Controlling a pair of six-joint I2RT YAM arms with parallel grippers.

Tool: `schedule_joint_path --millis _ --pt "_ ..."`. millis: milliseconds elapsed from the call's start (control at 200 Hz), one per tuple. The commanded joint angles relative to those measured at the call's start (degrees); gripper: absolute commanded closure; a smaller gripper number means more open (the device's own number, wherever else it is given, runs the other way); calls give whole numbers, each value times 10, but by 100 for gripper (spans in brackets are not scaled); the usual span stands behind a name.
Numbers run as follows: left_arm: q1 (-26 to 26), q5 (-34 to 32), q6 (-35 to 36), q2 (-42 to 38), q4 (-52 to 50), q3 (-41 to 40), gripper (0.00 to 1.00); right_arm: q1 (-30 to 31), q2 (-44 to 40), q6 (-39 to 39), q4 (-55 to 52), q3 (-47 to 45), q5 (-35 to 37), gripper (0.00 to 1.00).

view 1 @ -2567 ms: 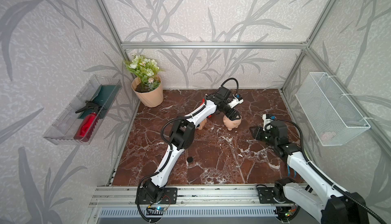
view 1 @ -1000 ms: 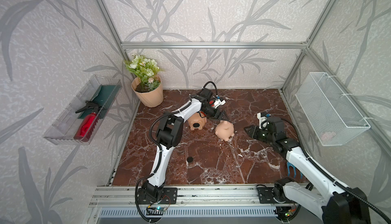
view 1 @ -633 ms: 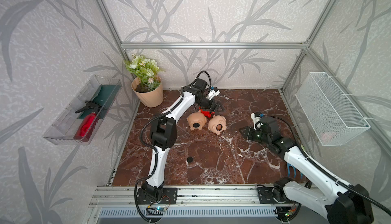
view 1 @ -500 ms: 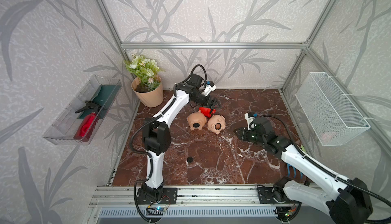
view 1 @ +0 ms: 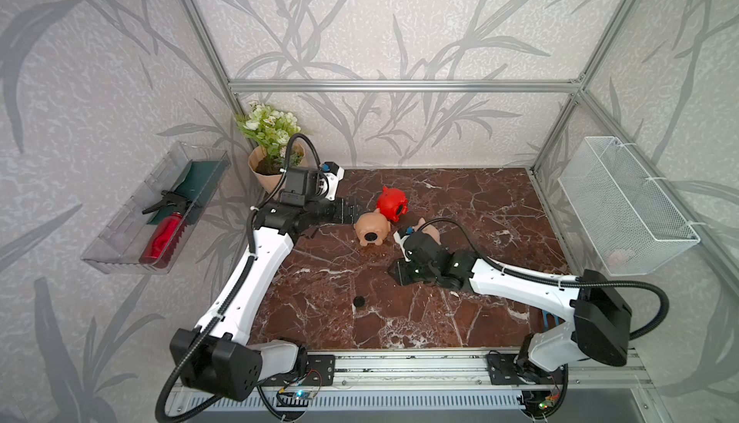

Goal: Close piggy banks
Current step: Pick up the knob at the center of the board.

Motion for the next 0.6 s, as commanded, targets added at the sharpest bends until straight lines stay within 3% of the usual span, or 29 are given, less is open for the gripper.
schedule_joint_path --millis 0,240,595 --pt "17 -88 -21 -55 -2 -47 9 43 40 12 -26 36 8 68" --pt "38 -212 -30 -113 -27 -101 6 117 185 46 -126 171 18 67" --pt "65 -365 -64 -164 -80 -107 2 135 293 74 -255 298 61 69"
